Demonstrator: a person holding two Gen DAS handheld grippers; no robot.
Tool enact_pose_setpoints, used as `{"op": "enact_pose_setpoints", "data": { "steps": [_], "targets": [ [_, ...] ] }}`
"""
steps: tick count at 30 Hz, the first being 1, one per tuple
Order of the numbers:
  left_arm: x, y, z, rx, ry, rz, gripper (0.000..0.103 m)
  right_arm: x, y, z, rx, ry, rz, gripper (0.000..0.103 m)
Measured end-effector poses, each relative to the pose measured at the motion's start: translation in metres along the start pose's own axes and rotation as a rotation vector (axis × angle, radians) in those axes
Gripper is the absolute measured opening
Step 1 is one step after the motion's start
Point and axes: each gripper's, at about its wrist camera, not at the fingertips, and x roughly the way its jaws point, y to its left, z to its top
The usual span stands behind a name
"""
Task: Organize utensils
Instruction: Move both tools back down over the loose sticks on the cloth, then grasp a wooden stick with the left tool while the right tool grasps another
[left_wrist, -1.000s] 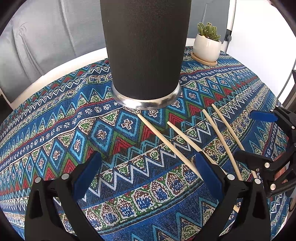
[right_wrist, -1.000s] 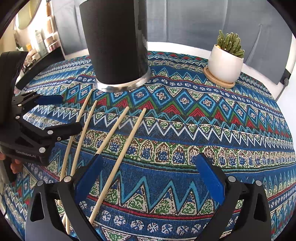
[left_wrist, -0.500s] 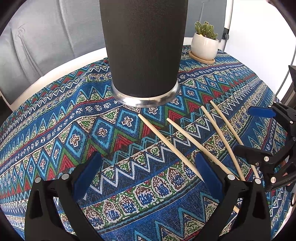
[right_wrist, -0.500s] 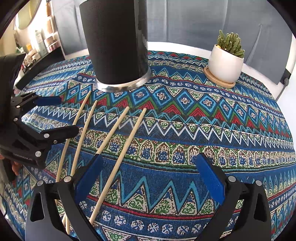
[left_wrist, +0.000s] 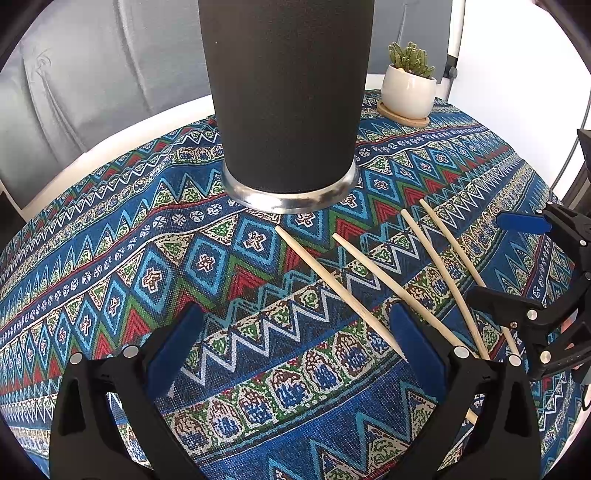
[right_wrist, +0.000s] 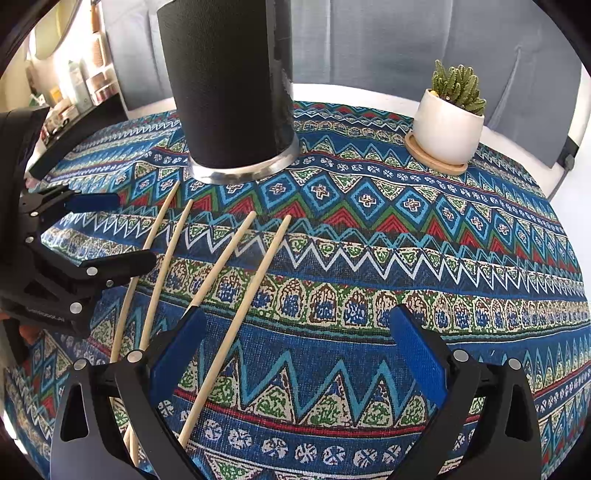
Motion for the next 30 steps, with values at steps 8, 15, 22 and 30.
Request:
{"op": "enact_pose_setpoints", "data": {
  "steps": [8, 15, 22, 30],
  "targets": [
    [-0.021, 0.025, -0.011, -0.002, 0.031, -0.012, 0.015, -0.017, -0.008, -0.006, -0.01, 0.006, -0.013, 0.005],
    [-0.03, 0.071, -0.028, -0.201, 0.043, -0.162, 0.005, -0.024, -0.044, -0.007, 0.105, 0.011, 0.046, 0.004],
    [-0.048, 0.087, -0.033, -0.217, 0.014, -0.159, 0.005, -0.056, -0.069, 0.004, 0.151, -0.077, 0.052, 0.005],
    [-0.087, 0.109, -0.01, -0.165, -0.041, -0.124, 0.005, -0.106, -0.074, 0.037, 0.125, -0.199, 0.04, 0.005]
  ]
}}
